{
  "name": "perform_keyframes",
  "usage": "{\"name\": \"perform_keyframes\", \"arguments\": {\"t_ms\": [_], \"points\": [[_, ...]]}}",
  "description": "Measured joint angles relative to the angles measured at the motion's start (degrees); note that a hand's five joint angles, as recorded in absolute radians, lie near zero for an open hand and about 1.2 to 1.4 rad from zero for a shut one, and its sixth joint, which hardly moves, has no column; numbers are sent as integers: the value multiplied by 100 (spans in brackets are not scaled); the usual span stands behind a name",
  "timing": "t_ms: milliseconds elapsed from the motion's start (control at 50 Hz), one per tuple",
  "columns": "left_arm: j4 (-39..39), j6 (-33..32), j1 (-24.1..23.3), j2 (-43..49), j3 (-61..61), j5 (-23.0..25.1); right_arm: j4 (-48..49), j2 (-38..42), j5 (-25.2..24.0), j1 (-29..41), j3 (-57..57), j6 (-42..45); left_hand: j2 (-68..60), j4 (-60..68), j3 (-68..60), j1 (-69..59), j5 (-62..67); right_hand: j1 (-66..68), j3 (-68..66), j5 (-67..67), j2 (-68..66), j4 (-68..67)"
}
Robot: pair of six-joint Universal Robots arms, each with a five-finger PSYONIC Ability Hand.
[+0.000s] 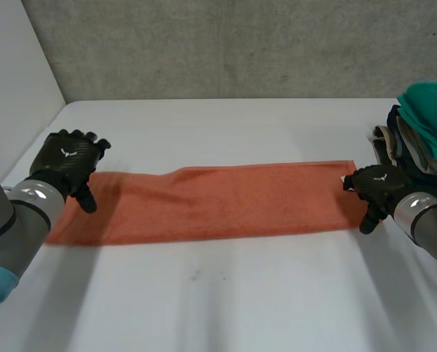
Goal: Fold the laundry.
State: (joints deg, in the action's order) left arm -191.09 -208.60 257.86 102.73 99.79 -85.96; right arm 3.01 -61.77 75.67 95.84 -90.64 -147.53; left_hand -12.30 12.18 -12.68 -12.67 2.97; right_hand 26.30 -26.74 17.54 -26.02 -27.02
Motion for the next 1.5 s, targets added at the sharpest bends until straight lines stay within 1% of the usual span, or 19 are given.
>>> {"name": "perform_keyframes", "arguments": {"t_ms": [260, 280, 320, 340, 360, 580, 680, 760, 860, 940, 1060, 1140, 1260, 1360, 1380, 1400, 1420, 1460, 1500], "points": [[-6, 28, -2, 111, -5, -6, 455, 633, 21, -107, 91, 449, 0, 0, 0, 0, 0, 816, -805, 709, -880, -778], [-7, 24, -7, 116, -9, -7, 473, 692, 25, -109, 119, 506, 0, 0, 0, 0, 0, 1770, -1958, 1644, -2060, -1920], [-7, 22, -10, 118, -11, -8, 520, 735, 36, -126, 147, 552, 0, 0, 0, 0, 0, 2146, -3107, 2624, -3221, -3070], [-7, 22, -10, 118, -14, -9, 564, 753, 43, -146, 157, 579, 0, 0, 0, 0, 0, 2174, -3805, 3528, -3865, -3753], [-7, 21, -10, 118, -15, -9, 599, 762, 50, -168, 160, 593, 0, 0, 0, 0, 0, 2174, -3951, 3794, -3967, -3948], [-7, 21, 2, 98, -34, -9, 817, 379, 193, -821, -104, 754, 0, 0, 0, 0, 0, 2175, -4126, 4065, -4051, -4157], [-5, 21, 1, 55, -29, -11, 777, -98, 230, -1395, -373, 1353, 0, 0, 0, 0, 0, 2175, -4128, 4065, -4051, -4158], [19, 25, 2, -29, -1, -23, 745, -361, 368, -1844, -464, 2217, 0, 0, 0, 0, 0, 2175, -4135, 4065, -4051, -4159], [50, 29, 38, -145, 64, -20, 743, -505, 646, -1815, -395, 2701, 0, 0, 0, 0, 0, 2175, -4135, 4065, -4051, -4160], [65, 30, 99, -254, 113, -13, 832, -656, 742, -1115, -259, 2702, 0, 0, 0, 0, 0, 2175, -4149, 4065, -4068, -4163], [73, 31, 211, -432, 143, -17, 1408, -732, 587, 749, 66, 2347, 0, 0, 0, 0, 0, 2175, -4178, 4065, -4098, -4164], [76, 31, 253, -522, 179, -23, 1940, -486, 353, 1908, 308, 2234, 0, 0, 0, 0, 0, 2175, -4178, 4065, -4098, -4165], [74, 30, 269, -644, 313, -16, 2560, 496, -262, 3586, 958, 2257, 0, 0, 0, 0, 0, 2175, -4178, 4065, -4098, -4167], [72, 30, 268, -673, 413, -11, 2453, 1568, -634, 4338, 1627, 2323, 0, -11, 0, 0, 0, 2217, -4167, 4064, -4089, -4156], [72, 30, 266, -674, 432, -10, 2390, 1762, -673, 4446, 1748, 2348, 0, -11, 0, 0, 0, 2575, -4087, 3990, -4041, -4068], [72, 30, 264, -674, 444, -9, 2345, 1879, -696, 4511, 1825, 2367, 0, -11, 0, 0, 0, 2886, -3730, 3658, -3770, -3706], [72, 30, 261, -673, 455, -9, 2293, 1993, -712, 4580, 1901, 2389, 0, -11, 0, 0, 0, 2578, -2979, 2906, -3020, -2956], [62, 30, 247, -671, 471, -6, 2192, 2107, -696, 4684, 2001, 2393, 0, -11, 0, 0, 0, 473, -851, 792, -807, -935], [49, 30, 233, -670, 464, -5, 2142, 2044, -617, 4711, 1995, 2301, 0, -11, 0, 0, 0, -959, 667, -857, 738, 712]]}}
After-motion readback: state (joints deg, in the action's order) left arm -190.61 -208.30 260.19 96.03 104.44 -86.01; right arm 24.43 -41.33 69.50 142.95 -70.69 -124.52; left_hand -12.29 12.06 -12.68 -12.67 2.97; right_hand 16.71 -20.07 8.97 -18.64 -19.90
